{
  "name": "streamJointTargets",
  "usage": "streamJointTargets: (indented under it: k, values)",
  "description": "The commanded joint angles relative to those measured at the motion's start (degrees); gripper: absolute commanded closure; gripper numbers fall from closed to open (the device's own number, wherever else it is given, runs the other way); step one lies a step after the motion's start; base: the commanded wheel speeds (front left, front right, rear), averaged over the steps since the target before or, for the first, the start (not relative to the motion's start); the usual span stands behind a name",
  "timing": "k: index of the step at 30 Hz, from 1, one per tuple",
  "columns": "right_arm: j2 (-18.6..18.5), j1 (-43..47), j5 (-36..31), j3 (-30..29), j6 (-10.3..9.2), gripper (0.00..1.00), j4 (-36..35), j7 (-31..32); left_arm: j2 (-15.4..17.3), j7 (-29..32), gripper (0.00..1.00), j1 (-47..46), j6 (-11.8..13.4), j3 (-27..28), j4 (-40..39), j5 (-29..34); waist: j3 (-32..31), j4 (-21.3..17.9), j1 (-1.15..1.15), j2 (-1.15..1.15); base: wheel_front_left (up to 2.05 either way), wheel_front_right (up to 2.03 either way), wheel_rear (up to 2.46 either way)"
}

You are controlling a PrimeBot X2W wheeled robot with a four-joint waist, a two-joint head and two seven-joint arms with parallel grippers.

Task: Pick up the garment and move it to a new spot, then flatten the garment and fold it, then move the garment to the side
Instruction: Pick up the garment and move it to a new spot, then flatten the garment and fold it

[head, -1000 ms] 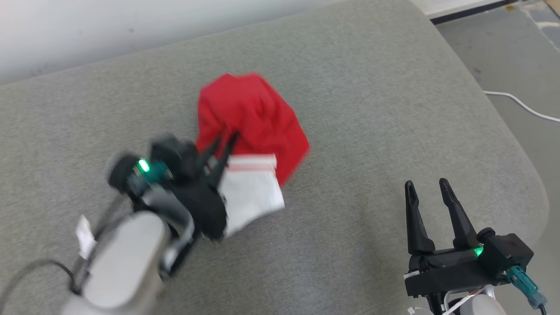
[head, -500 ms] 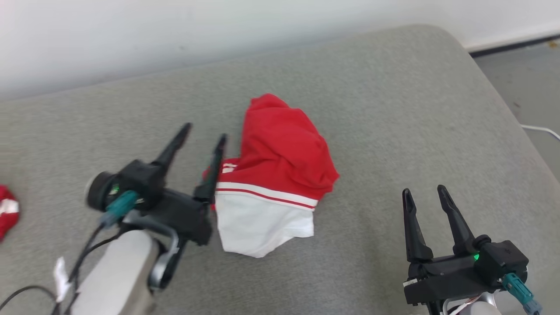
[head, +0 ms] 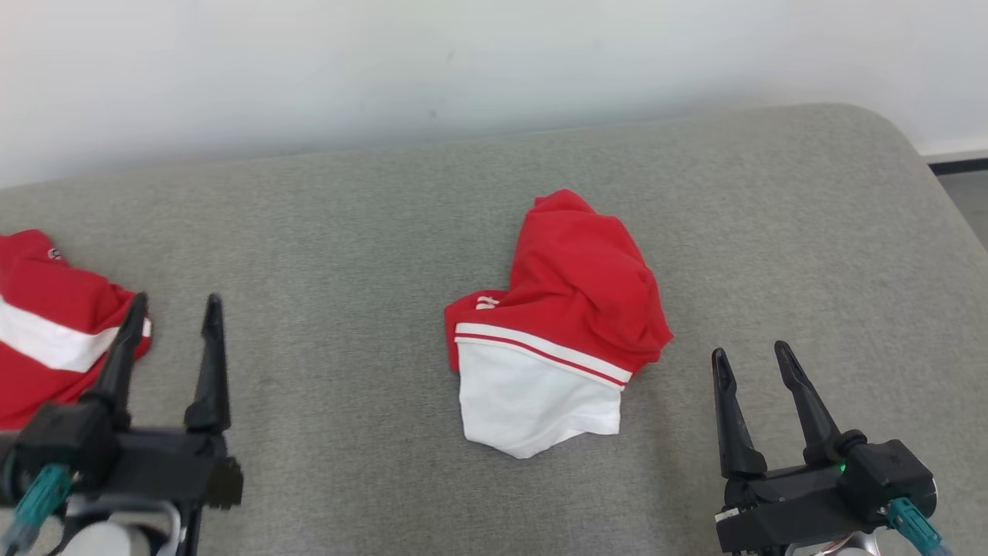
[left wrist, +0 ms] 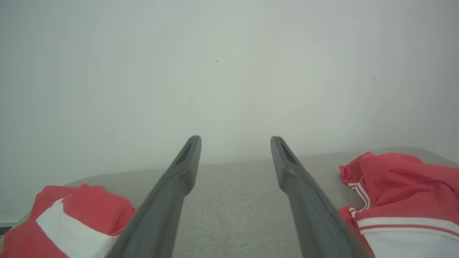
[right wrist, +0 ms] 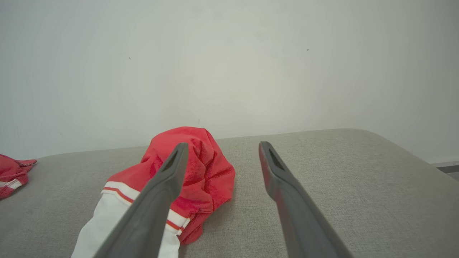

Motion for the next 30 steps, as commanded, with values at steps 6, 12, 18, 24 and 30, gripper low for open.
streamJointTargets:
  k: [6,12,18,24,30]
  values:
    - [-0.1,1.2,0.1,-0.6,-0.12,0.0,0.1,0.0,-1.6,0.0,0.0,8.3,-0.4,4.4,-4.2,3.5,-1.1,3.0,0.01,0.0,0.0,0.0,0.0]
    - [-0.1,1.8,0.0,-1.6,-0.12,0.0,0.2,0.0,-5.2,0.0,0.0,12.3,-1.7,7.4,-5.6,5.3,-1.2,4.1,0.01,0.0,0.0,0.0,0.0]
    - [-0.1,2.9,0.2,-2.2,-0.12,0.0,0.5,-0.1,-8.7,0.0,0.0,14.2,-3.9,10.6,-5.9,7.1,-2.0,4.5,0.01,0.0,0.0,0.0,0.0]
    - [-0.1,4.3,0.4,-2.7,-0.12,0.0,0.8,-0.1,-11.6,0.0,0.0,16.1,-6.3,13.0,-5.0,8.9,-2.9,4.9,0.01,0.0,0.0,0.0,0.0]
    - [-0.1,5.0,0.7,-2.6,-0.12,0.0,1.4,-0.1,-12.9,-0.1,0.0,16.9,-8.8,13.5,-2.8,10.5,-3.5,5.1,0.01,0.0,0.0,0.0,0.0]
